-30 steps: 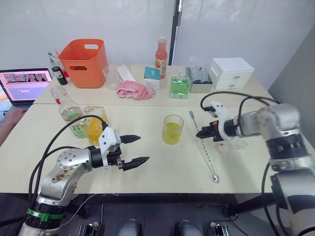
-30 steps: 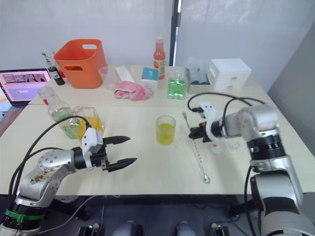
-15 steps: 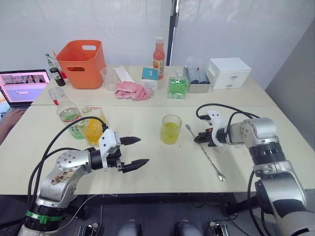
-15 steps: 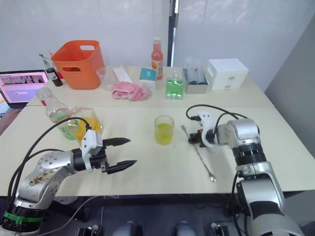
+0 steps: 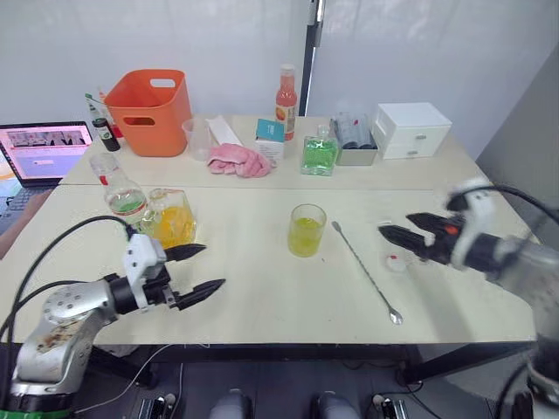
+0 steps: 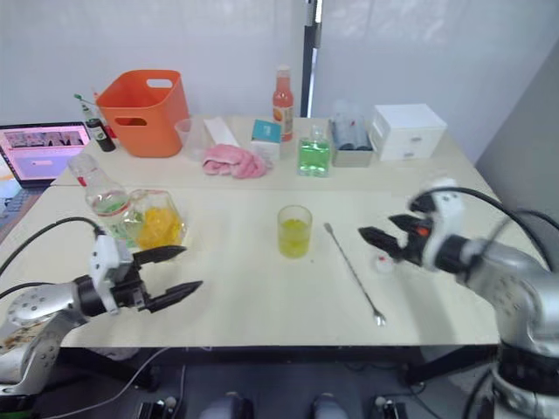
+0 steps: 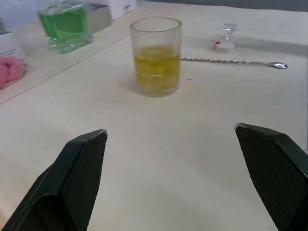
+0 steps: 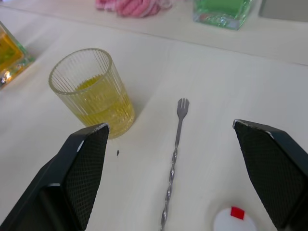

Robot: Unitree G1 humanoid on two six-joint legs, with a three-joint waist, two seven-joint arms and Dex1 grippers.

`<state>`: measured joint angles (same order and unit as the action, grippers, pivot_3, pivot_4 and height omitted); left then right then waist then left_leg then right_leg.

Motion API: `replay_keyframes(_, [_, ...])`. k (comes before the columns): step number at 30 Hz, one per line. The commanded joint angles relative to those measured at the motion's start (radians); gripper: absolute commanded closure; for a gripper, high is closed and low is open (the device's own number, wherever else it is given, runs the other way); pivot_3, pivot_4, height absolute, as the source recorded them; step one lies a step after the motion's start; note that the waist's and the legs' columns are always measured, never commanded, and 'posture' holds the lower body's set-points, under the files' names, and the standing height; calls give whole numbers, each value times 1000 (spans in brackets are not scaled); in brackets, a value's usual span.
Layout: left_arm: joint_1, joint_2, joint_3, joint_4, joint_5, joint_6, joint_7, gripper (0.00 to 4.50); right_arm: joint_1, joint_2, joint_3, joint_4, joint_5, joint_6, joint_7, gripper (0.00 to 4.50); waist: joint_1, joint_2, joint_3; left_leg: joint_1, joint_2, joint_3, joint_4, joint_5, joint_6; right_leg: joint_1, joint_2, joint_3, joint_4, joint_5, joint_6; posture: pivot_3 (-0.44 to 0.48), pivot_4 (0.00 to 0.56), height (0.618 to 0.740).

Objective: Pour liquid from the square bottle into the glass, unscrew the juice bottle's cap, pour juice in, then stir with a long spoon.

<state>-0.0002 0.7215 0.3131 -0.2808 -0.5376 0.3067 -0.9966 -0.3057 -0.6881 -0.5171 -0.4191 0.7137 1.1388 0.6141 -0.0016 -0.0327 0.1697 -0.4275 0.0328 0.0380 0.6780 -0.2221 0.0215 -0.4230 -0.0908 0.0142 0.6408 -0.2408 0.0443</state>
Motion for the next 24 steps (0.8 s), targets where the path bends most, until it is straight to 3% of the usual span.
replay_keyframes(1, [65, 24, 109, 34, 9, -52, -1, 0, 138, 29, -179, -98, 71, -116, 65, 50, 1, 0, 0, 2, 0, 1, 0, 0, 0, 1, 0, 0, 0, 0, 0, 0, 150, 715])
replay_keyframes(4, [117, 32, 171, 88, 20, -92, -10, 0, 304, 36, -231, -94, 58, -215, 142, 50, 1, 1, 0, 4, 1, 2, -1, 0, 0, 2, 0, 1, 0, -1, -1, 0, 150, 715])
replay_keyframes(9, [167, 45, 245, 174, 27, -141, -25, 0, 504, -11, -198, 14, -73, -443, 269, 50, 2, 0, -1, 4, 1, 5, 0, 0, 0, 1, -1, 1, 0, -1, -1, 0, 150, 715])
replay_keyframes(16, [158, 42, 270, 290, 51, -204, -1, 0, 516, -58, -139, 144, -180, -656, 319, 50, 0, 1, -1, 6, 2, 11, 0, 0, -1, 1, 0, 2, 0, -2, -2, 0, 150, 715])
replay_keyframes(24, [176, 32, 269, 299, 59, -225, 30, 0, 506, -59, -108, 177, -189, -716, 307, 50, 6, 1, -1, 5, 2, 13, -1, 0, -1, 1, -1, 2, 0, -2, -2, 0, 150, 715])
